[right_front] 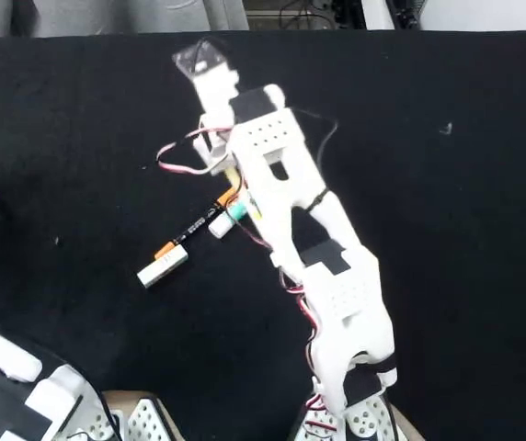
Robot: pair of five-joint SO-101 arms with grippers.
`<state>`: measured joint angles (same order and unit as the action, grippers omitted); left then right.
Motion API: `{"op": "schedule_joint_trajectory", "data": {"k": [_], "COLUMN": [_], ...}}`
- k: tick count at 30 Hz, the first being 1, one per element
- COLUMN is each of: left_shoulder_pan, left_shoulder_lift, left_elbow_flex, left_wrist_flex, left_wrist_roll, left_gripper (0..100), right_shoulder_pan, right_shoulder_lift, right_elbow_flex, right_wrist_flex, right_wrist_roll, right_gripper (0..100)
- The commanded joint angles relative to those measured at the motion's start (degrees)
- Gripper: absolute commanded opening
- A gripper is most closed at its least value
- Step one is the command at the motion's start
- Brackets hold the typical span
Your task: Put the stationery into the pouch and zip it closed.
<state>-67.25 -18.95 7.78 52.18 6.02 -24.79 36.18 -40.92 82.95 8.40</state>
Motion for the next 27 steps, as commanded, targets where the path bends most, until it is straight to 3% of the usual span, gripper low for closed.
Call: {"op": "schedule_joint_trajectory", "data": {"k": [1, 7, 12, 18, 27], "left_shoulder_pan": [5.85, 16.13, 25.36, 34.07, 48.31], "left_shoulder_lift": [-1.14, -0.88, -0.53, -0.97, -0.53], "left_elbow_flex": [-11.38, -25.45, -33.54, -35.12, -33.54], "left_wrist_flex": [7.91, 22.68, 33.32, 37.01, 38.42], "left_wrist_roll": [-0.35, 0.09, 0.18, 0.97, 11.16], "left_gripper": [3, 3, 3, 3, 3], "right_shoulder_pan": [1.49, 1.49, 2.37, 2.46, 2.55], "right_shoulder_lift": [-2.07, -1.8, -1.98, -3.56, -14.64], "right_elbow_flex": [-18.07, -39.6, -50.42, -54.9, -54.9], "right_wrist_flex": [7.38, 17.05, 18.2, 17.85, 16.88], "right_wrist_roll": [0.0, -0.09, -0.53, -0.62, -4.92], "right_gripper": [1.1, 1.1, 1.1, 1.1, 1.1]}}
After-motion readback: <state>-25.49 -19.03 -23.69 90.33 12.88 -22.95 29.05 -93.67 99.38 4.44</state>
